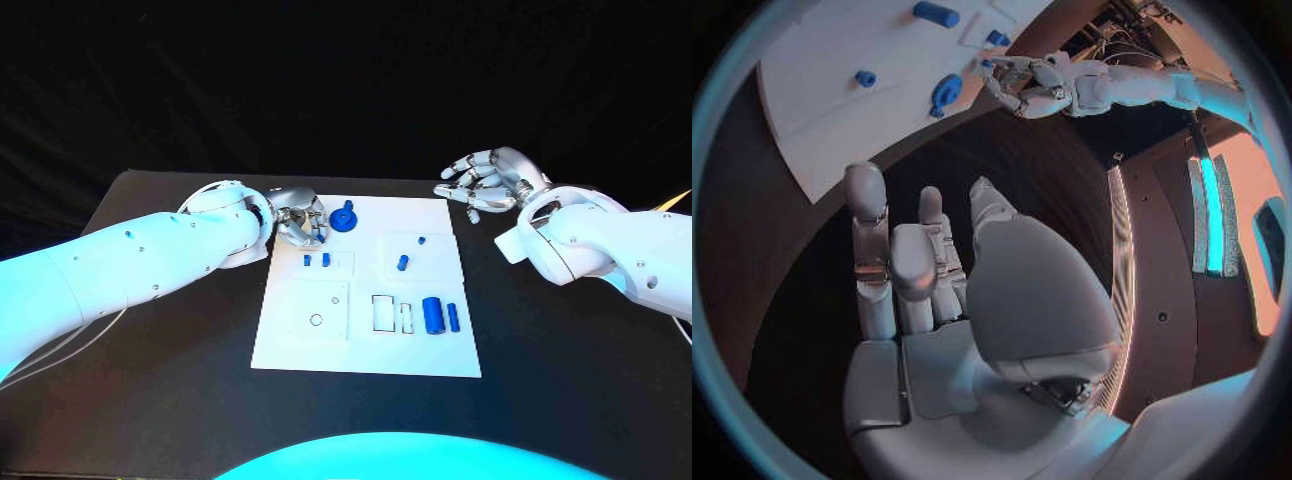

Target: Assemble the parts on the task board

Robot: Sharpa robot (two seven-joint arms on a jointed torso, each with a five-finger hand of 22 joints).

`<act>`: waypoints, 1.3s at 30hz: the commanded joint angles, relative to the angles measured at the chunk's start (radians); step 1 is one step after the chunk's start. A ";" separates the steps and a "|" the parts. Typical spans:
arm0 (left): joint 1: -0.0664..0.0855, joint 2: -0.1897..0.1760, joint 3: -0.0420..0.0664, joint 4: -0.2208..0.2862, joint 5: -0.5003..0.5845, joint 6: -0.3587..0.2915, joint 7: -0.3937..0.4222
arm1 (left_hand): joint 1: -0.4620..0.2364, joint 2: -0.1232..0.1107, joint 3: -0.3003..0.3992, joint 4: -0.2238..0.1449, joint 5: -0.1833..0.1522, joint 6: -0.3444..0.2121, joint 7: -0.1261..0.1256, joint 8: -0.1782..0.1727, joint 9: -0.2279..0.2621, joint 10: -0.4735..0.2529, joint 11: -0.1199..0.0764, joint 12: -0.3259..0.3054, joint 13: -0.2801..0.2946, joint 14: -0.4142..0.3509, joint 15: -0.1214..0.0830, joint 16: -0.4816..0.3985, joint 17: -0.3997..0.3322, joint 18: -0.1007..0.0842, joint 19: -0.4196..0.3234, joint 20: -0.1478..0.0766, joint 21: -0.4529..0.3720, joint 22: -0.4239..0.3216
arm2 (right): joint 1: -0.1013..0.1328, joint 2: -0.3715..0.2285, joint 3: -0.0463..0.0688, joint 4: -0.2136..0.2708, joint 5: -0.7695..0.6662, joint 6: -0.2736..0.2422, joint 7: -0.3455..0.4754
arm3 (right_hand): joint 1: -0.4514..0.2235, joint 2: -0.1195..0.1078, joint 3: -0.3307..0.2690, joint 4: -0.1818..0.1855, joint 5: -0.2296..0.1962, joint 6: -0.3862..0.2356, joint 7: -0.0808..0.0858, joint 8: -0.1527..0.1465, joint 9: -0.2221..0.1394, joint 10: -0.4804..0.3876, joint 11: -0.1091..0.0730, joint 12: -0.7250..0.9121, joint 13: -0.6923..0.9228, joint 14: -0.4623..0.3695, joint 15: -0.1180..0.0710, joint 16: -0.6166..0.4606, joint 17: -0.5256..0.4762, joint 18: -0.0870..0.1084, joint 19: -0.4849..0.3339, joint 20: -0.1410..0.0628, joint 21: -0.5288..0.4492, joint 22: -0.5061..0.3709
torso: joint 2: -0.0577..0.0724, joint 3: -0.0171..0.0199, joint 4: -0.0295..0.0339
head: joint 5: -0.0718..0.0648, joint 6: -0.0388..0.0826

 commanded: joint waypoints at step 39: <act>0.000 0.011 -0.012 -0.021 -0.003 0.011 0.000 | -0.009 0.017 0.016 -0.013 0.014 0.035 0.004 -0.008 -0.002 0.030 -0.007 -0.013 -0.006 0.013 -0.004 0.023 0.012 -0.025 0.020 0.002 0.020 0.025 | -0.001 0.001 0.000 0.001 -0.001 0.002 0.001 | -0.009 -0.023 0.027 0.001 0.011 0.018 0.009 0.012 0.005 -0.017 -0.004 -0.015 -0.008 0.003 -0.002 -0.016 -0.007 0.020 0.001 0.005 -0.007 -0.006 | 0.000 -0.0006 0.0006 | -0.005 -0.008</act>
